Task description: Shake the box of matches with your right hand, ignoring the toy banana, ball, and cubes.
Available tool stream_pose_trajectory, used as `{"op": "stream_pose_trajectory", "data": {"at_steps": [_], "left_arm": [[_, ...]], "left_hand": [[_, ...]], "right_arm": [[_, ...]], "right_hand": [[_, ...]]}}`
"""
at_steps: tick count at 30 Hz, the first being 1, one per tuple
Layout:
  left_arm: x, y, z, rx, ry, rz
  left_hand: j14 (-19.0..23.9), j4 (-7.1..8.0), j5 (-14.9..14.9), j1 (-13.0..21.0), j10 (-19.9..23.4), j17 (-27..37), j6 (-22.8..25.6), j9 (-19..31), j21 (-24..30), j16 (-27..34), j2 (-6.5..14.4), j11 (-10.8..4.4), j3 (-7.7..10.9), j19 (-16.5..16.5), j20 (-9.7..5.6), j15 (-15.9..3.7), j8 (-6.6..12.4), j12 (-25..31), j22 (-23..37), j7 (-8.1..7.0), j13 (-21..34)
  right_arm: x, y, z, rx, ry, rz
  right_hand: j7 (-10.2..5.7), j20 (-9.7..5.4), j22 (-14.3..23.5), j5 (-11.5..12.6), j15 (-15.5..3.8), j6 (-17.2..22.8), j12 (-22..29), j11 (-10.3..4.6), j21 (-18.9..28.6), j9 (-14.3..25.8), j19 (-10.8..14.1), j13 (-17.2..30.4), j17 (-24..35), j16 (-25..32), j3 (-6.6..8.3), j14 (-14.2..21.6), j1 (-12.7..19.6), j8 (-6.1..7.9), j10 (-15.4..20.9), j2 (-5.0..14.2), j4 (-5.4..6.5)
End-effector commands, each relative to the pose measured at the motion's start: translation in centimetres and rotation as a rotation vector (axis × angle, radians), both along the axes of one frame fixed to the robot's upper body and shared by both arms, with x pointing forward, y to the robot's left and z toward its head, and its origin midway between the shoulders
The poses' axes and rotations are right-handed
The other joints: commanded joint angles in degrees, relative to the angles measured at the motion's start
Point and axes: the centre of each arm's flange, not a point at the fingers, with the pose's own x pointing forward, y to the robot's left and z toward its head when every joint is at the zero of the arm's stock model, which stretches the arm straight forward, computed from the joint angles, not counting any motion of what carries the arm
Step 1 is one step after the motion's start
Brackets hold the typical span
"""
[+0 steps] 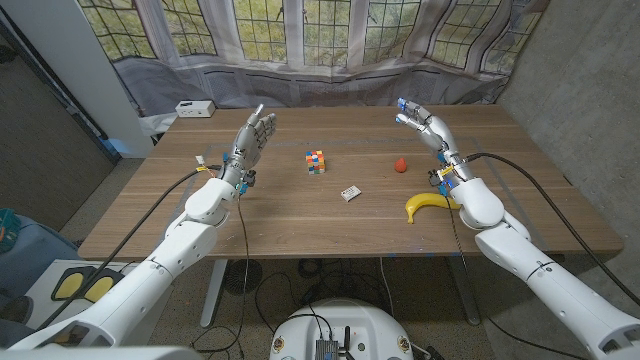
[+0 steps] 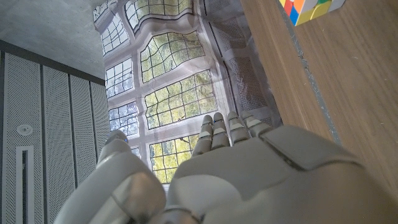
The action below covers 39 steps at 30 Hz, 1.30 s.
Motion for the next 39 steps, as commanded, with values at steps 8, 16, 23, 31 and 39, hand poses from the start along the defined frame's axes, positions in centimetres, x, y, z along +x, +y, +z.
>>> {"op": "stream_pose_trajectory", "data": {"at_steps": [8,16,23,31,39], "left_arm": [[-0.1,-0.2,-0.6,0.001,-0.027,0.0],[-0.3,-0.1,-1.0,-0.014,-0.027,0.006],[-0.3,0.1,-1.0,-0.019,-0.027,0.013],[-0.2,0.0,-0.9,-0.009,-0.027,0.007],[-0.2,0.2,-1.0,-0.002,-0.019,0.009]], "left_hand": [[0.7,-0.05,-0.1,0.6,1.2,0.2,1.3,0.2,0.3,0.3,0.2,-0.26,0.42,-0.1,0.77,-0.36,0.1,-0.1,0.3,-0.31,0.3],[0.8,-0.11,-0.2,0.7,1.5,0.2,1.6,0.2,0.3,0.3,0.2,-0.43,0.45,0.0,0.91,-0.56,0.1,-0.2,0.3,-0.37,0.3],[0.9,-0.16,-0.2,0.9,1.5,0.2,1.9,0.2,0.2,0.2,0.2,-0.58,0.47,-0.4,1.19,-0.56,0.04,-0.3,0.3,-0.38,0.3],[0.6,-0.18,-0.3,0.9,1.4,0.2,1.9,0.2,0.0,0.1,0.2,-0.51,0.49,-1.0,1.25,-0.55,-0.08,-0.4,0.3,-0.46,0.3],[0.2,-0.21,-0.3,1.0,1.0,0.2,1.5,0.2,0.0,-0.1,0.2,-0.55,0.49,-1.2,1.2,-0.5,-0.35,-0.7,0.3,-0.47,0.4]], "right_arm": [[-1.7,0.7,0.1,-0.065,-0.082,-0.097],[-2.1,1.3,0.3,-0.137,-0.118,-0.15],[-2.2,1.9,0.7,-0.188,-0.138,-0.173],[-2.5,2.4,1.1,-0.26,-0.179,-0.237],[-3.0,3.0,1.7,-0.343,-0.215,-0.276]], "right_hand": [[-1.33,-0.23,0.1,-0.1,-1.04,1.3,-0.1,-1.51,-0.3,0.2,1.6,0.2,-0.1,-0.1,1.93,2.1,7.2,0.34,1.9,-1.37,0.17],[-1.72,-0.12,0.1,-0.2,-1.19,2.3,0.0,-1.94,-0.2,0.3,2.2,0.3,0.0,0.0,2.01,2.8,8.6,0.52,2.8,-1.87,0.47],[-1.56,-0.83,0.1,-0.5,-2.1,2.7,0.0,-1.82,0.0,0.3,3.1,0.3,0.0,0.2,1.96,3.6,9.7,0.47,3.6,-2.27,0.69],[-1.9,-0.77,0.1,-0.6,-2.11,3.1,0.1,-2.18,-0.1,0.3,3.3,0.2,0.0,0.2,1.96,3.8,10.4,0.47,4.1,-2.44,0.78],[-1.99,-0.65,0.1,-0.6,-2.15,3.3,-0.1,-2.47,-0.2,0.3,3.3,0.2,0.1,0.2,2.01,3.9,11.2,0.42,4.1,-2.52,0.82]]}}
